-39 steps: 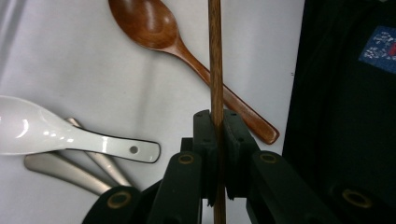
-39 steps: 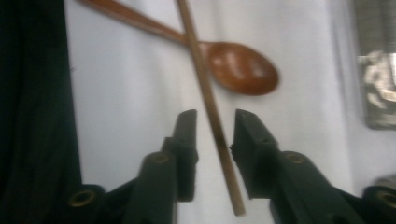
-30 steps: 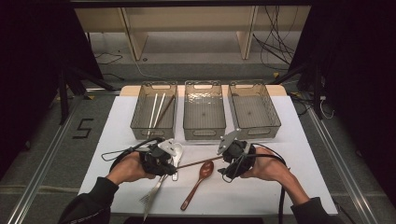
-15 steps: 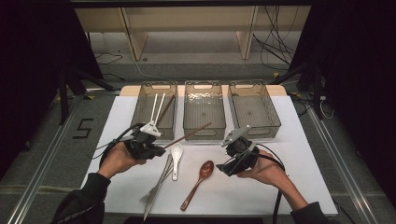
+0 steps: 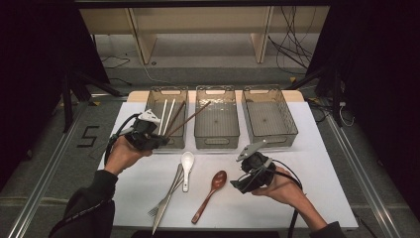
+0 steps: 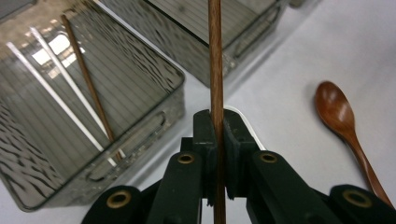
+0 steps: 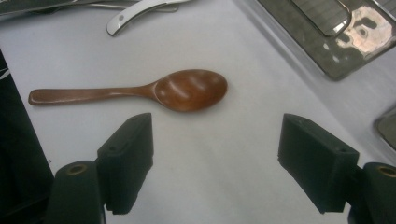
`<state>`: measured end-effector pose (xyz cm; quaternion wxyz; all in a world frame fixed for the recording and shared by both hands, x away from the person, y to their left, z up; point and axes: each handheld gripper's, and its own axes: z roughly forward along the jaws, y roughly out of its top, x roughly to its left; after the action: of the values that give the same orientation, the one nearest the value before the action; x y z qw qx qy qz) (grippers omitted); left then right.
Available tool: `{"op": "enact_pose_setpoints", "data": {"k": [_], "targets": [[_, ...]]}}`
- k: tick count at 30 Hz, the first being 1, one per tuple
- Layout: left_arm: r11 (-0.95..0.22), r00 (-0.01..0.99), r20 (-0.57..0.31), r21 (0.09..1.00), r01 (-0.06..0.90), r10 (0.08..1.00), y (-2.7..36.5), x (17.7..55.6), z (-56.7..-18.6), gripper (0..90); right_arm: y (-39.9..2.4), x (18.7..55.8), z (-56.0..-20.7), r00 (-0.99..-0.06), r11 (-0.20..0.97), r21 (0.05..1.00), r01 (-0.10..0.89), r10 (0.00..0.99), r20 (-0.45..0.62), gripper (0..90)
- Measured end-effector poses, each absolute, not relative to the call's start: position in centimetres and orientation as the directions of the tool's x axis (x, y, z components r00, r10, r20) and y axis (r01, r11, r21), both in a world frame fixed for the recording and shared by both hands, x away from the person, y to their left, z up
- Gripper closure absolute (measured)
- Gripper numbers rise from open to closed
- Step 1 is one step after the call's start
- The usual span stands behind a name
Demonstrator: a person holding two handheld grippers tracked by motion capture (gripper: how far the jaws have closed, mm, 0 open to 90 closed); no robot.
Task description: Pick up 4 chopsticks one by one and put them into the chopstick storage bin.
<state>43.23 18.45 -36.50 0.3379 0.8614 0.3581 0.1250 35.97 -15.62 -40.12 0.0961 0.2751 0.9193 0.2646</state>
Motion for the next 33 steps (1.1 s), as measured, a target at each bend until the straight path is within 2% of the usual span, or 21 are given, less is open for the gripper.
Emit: {"op": "enact_pose_setpoints", "data": {"k": [8, 21, 33], "targets": [[-0.447, 0.646, -0.026, 0.7, 0.556, 0.763, 19.3, 45.7, -35.6, 84.7, -15.7, 35.7, -40.3, -0.829, 0.708, 0.537, 0.459, 0.559, -0.029, 25.7], [-0.352, 0.529, -0.058, 0.686, 0.637, 0.846, 20.6, 50.3, -36.6, 84.7, -15.7, 35.4, -40.3, -0.832, 0.708, 0.539, 0.456, 0.554, -0.025, 25.4], [-0.298, 0.468, -0.081, 0.673, 0.677, 0.88, 21.3, 52.2, -37.6, 84.6, -15.7, 35.3, -40.2, -0.839, 0.714, 0.538, 0.448, 0.544, -0.022, 25.6]]}}
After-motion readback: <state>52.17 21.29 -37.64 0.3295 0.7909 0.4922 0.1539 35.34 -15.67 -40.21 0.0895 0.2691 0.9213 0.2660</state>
